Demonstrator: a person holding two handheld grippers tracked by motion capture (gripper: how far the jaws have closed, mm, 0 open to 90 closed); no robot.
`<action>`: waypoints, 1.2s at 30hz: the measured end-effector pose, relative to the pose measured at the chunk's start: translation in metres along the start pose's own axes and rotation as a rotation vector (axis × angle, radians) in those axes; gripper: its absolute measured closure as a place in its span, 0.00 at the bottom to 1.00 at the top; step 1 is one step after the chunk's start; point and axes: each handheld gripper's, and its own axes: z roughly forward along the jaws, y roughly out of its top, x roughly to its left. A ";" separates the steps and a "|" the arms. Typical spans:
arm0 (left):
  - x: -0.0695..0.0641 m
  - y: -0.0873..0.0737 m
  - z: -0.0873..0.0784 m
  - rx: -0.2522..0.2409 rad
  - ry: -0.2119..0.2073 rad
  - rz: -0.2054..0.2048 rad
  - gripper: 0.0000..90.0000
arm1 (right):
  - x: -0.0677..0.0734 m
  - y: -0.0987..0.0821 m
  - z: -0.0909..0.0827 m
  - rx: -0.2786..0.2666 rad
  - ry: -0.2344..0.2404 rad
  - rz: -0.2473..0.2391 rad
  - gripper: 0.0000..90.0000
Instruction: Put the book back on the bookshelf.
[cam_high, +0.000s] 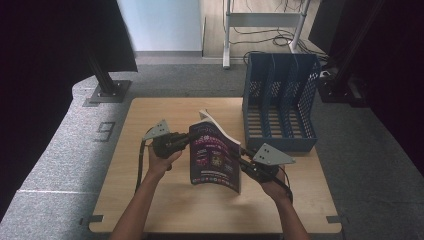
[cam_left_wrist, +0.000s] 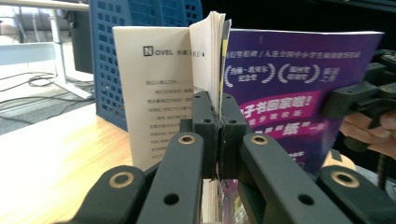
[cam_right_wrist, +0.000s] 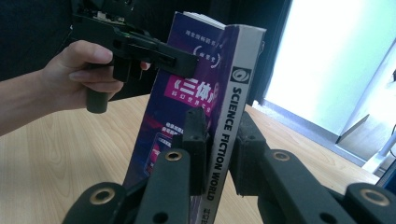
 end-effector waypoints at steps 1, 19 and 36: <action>-0.001 0.000 -0.001 -0.002 -0.009 0.002 0.99 | 0.000 0.000 0.000 0.000 -0.001 0.001 0.85; -0.003 -0.004 -0.003 0.000 0.071 0.042 0.67 | 0.006 0.001 -0.001 -0.011 0.013 -0.021 0.89; 0.005 0.001 0.019 0.017 0.060 0.100 0.23 | 0.009 -0.002 -0.004 -0.015 0.066 -0.049 0.90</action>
